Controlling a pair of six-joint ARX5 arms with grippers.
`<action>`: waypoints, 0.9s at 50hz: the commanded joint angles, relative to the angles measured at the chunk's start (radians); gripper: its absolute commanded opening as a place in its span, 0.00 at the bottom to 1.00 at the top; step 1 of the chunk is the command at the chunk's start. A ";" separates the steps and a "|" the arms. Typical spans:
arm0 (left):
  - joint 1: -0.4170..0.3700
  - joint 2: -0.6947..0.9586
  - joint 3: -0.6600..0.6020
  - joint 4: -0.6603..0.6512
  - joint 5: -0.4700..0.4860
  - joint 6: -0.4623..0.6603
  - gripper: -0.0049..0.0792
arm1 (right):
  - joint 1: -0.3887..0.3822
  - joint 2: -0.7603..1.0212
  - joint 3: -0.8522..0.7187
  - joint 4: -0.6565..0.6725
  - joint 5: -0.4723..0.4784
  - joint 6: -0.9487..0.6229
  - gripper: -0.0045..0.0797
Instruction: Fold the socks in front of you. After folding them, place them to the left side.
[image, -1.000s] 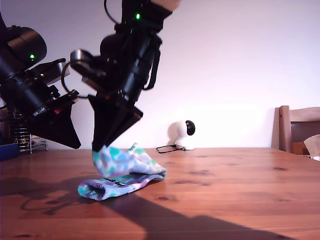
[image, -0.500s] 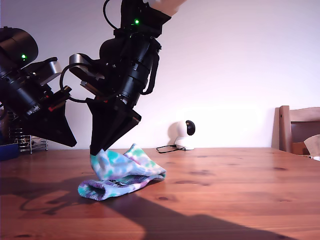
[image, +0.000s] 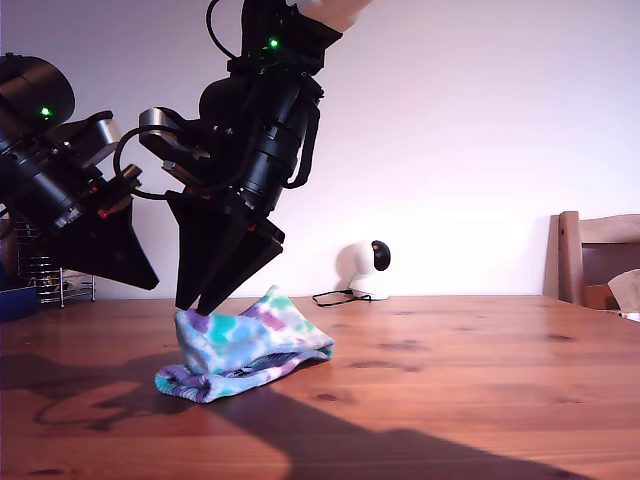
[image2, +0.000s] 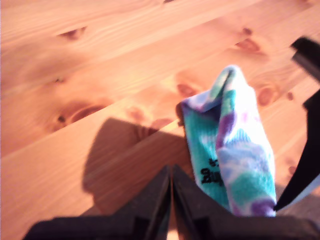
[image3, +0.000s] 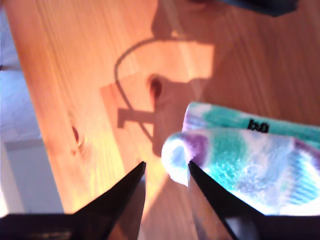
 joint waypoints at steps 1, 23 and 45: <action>-0.006 -0.016 -0.018 0.014 0.011 -0.012 0.04 | 0.001 0.024 0.019 -0.009 -0.007 -0.002 0.33; -0.066 -0.016 -0.018 0.023 0.047 -0.045 0.04 | -0.059 -0.014 0.055 -0.012 -0.004 0.008 0.28; -0.138 -0.013 -0.018 0.045 0.037 -0.063 0.04 | -0.137 -0.021 0.058 0.027 -0.004 -0.006 0.04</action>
